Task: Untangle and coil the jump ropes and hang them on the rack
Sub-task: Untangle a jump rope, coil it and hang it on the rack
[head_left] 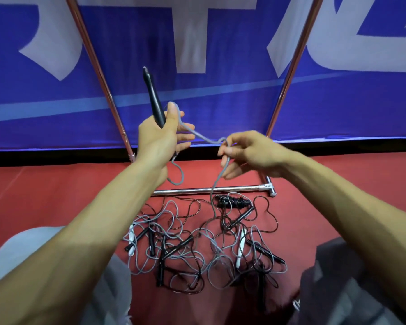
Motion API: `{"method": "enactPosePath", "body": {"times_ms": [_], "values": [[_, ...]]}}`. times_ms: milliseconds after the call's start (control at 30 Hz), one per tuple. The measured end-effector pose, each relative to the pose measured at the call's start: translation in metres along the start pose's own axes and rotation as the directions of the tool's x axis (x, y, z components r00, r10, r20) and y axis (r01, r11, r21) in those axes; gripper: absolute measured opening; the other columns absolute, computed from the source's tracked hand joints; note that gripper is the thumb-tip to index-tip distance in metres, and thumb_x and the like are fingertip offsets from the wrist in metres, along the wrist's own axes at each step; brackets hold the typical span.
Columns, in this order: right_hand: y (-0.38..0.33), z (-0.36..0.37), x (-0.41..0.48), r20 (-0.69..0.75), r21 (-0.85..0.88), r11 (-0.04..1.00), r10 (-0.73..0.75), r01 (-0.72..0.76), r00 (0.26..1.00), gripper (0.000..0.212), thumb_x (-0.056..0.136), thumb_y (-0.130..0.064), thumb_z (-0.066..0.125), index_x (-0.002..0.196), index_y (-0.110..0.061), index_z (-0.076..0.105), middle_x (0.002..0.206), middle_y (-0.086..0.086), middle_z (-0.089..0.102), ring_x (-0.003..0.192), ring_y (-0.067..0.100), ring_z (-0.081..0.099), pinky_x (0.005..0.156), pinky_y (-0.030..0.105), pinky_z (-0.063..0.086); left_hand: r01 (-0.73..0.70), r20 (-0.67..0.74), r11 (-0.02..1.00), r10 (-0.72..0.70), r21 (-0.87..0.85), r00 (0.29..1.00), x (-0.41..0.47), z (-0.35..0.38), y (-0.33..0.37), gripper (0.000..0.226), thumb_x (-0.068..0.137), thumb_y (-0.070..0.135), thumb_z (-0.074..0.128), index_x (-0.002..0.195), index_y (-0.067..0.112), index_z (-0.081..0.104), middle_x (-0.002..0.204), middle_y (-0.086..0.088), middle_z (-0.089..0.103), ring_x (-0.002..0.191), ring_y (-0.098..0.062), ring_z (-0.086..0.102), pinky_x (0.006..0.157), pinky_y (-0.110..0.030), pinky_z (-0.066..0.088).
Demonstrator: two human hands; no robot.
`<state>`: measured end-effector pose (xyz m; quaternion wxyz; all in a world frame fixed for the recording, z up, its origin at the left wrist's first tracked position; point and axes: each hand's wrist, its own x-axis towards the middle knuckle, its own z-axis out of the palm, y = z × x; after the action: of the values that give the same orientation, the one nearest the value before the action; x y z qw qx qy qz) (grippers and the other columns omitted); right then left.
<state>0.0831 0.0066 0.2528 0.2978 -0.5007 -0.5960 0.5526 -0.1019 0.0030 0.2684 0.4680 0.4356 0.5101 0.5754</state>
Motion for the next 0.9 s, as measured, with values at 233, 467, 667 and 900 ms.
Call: {"method": "enactPosePath", "body": {"times_ms": [233,467,667,900], "values": [[-0.026,-0.03,-0.009,-0.225,0.408,0.908,0.0,0.094,0.974,0.016,0.099,-0.003,0.044,0.089,-0.003,0.057,0.077,0.01,0.061,0.059,0.022,0.07,0.055,0.027,0.057,0.06,0.296,0.981,-0.113,0.182,0.949,-0.014,0.014,-0.017,0.039,0.099,0.045,0.044,0.11,0.014,0.064,0.094,-0.007,0.075,0.087,-0.017,0.073,0.081,-0.03,0.058],[-0.028,-0.033,-0.006,-0.307,0.638,0.758,0.092,0.133,0.947,0.014,0.097,0.004,0.044,0.089,0.008,0.055,0.084,0.02,0.06,0.061,0.023,0.069,0.053,0.027,0.057,-0.066,0.454,0.93,-0.115,0.362,0.883,-0.022,0.025,-0.034,0.012,0.094,0.016,0.063,0.094,0.027,0.068,0.1,-0.005,0.075,0.1,-0.017,0.069,0.087,-0.031,0.055],[-0.026,-0.033,-0.004,-0.274,0.672,0.732,0.102,0.114,0.956,0.019,0.099,-0.006,0.045,0.096,0.008,0.057,0.086,0.023,0.065,0.074,0.032,0.071,0.071,0.033,0.06,-0.024,0.247,0.965,-0.043,0.261,0.968,-0.017,0.026,-0.033,0.016,0.096,0.007,0.058,0.087,0.019,0.066,0.083,-0.006,0.072,0.076,-0.017,0.073,0.07,-0.024,0.058],[-0.013,-0.012,-0.001,-0.142,0.323,0.944,0.118,-0.067,0.983,0.027,0.09,0.011,0.041,0.108,0.003,0.059,0.105,0.022,0.067,0.084,0.029,0.07,0.074,0.03,0.06,0.055,0.113,0.998,-0.052,-0.025,0.992,-0.012,0.022,-0.012,0.006,0.095,0.009,0.06,0.093,0.012,0.064,0.085,-0.009,0.072,0.069,-0.015,0.073,0.064,-0.021,0.058]]}}
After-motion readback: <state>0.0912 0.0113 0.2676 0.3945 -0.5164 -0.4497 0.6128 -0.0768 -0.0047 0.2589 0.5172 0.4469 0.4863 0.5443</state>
